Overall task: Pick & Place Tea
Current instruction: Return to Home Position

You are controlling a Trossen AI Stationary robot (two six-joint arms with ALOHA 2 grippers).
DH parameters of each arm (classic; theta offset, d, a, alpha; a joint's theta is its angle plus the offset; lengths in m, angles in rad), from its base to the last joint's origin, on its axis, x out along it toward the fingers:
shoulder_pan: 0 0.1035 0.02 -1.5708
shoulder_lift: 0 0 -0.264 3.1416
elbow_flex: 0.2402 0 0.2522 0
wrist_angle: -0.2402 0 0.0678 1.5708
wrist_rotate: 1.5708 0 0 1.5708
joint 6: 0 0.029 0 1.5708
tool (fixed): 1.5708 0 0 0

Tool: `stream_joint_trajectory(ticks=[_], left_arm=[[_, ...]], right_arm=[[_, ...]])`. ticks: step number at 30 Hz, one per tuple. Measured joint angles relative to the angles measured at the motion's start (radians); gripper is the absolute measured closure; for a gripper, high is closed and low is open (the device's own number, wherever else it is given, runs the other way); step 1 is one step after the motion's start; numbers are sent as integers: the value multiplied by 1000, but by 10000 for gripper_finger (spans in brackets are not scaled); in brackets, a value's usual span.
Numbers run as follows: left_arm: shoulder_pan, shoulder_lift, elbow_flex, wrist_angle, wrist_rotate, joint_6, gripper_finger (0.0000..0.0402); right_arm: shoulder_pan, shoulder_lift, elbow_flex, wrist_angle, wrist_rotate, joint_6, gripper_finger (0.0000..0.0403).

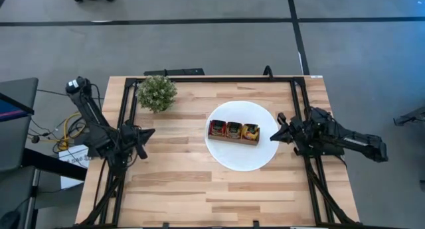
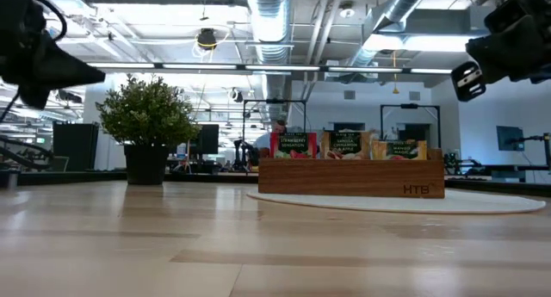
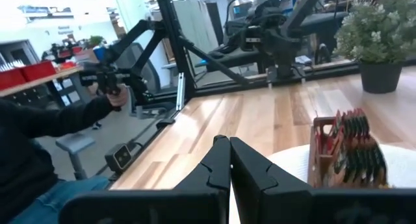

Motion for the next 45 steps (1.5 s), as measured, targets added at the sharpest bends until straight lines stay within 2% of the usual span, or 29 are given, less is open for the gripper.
stream_joint_trajectory(ticks=[1, 3, 10, 14, 18, 20, 22, 26, 27, 29, 34, 40, 45], left_arm=[[-10, -11, -25, 28, -16, -25, 401], [-13, -23, -59, 130, -41, 32, 401], [-13, -23, -79, 228, 9, 110, 401], [-13, -5, -80, 361, 41, 217, 401], [11, 28, -80, 570, 135, 387, 401], [50, 55, -92, 747, 200, 514, 401], [116, 89, -130, 1010, 299, 707, 401], [324, 175, -228, 1631, 617, 1138, 401], [377, 190, -244, 1748, 690, 1223, 401], [470, 197, -260, 1876, 752, 1342, 401], [618, 113, -259, 1825, 871, 1432, 401], [774, -119, -260, 1493, 976, 1385, 401], [853, -373, -261, 1193, 991, 1369, 401]], right_arm=[[0, 0, 0, 0, 0, 12, 403], [0, 0, 0, 0, 0, 44, 403], [4, 0, 0, -1, 1, 121, 403], [4, 0, 0, -1, 7, 122, 403], [4, 0, 0, -1, 8, 122, 403], [4, 0, 0, -1, 8, 122, 403], [4, 0, 0, -1, 8, 120, 403], [4, 0, 0, -1, 8, 107, 403], [4, 0, 0, 0, 8, 100, 403], [4, 0, 0, -1, 8, 95, 403], [4, 0, 0, -1, 8, 92, 403], [4, 0, 0, -1, 8, 71, 403], [4, 0, -1, -1, -1, 69, 403]])
